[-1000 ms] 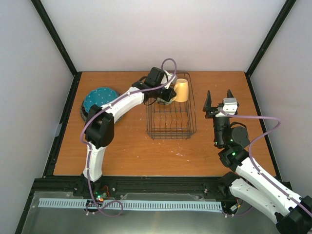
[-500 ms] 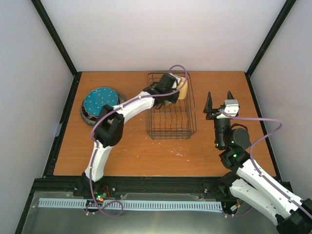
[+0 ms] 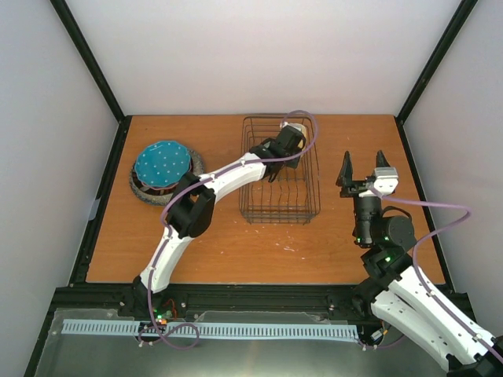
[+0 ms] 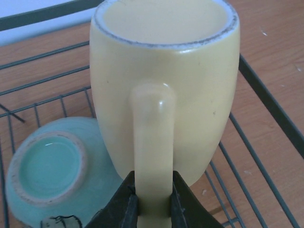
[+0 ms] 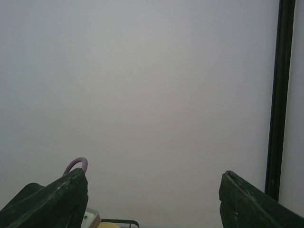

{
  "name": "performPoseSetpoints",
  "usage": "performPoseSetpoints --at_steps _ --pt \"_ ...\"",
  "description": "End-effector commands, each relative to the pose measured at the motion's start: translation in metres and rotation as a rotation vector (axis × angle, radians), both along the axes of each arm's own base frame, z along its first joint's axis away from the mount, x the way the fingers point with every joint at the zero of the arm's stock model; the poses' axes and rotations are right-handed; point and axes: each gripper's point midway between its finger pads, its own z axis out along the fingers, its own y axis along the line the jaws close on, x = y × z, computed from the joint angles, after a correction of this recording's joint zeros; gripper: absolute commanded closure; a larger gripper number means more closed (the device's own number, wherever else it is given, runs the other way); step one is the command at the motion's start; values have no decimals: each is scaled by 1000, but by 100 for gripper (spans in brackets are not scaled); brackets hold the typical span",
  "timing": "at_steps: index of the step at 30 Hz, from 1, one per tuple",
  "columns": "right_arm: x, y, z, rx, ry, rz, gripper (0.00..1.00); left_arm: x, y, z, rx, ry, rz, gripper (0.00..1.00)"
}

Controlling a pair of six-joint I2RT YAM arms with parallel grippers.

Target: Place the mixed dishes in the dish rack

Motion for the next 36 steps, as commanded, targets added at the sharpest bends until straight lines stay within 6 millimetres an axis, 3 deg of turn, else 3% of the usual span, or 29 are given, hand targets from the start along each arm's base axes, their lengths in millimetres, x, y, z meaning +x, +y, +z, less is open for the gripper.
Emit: performPoseSetpoints --at_steps 1,5,16,30,36 --pt "-2 -4 -8 1 19 -4 25 15 -2 62 -123 -142 128 99" --pt "-4 -3 -10 5 28 16 25 17 -4 55 -146 -136 162 99" --pt "-11 0 -3 -23 15 45 26 21 -35 21 -224 -94 151 99" --pt "-7 3 -8 -54 32 41 25 28 -36 0 -191 -108 164 99" --pt "-5 6 -9 -54 41 51 25 27 -36 -18 -158 -81 154 97"
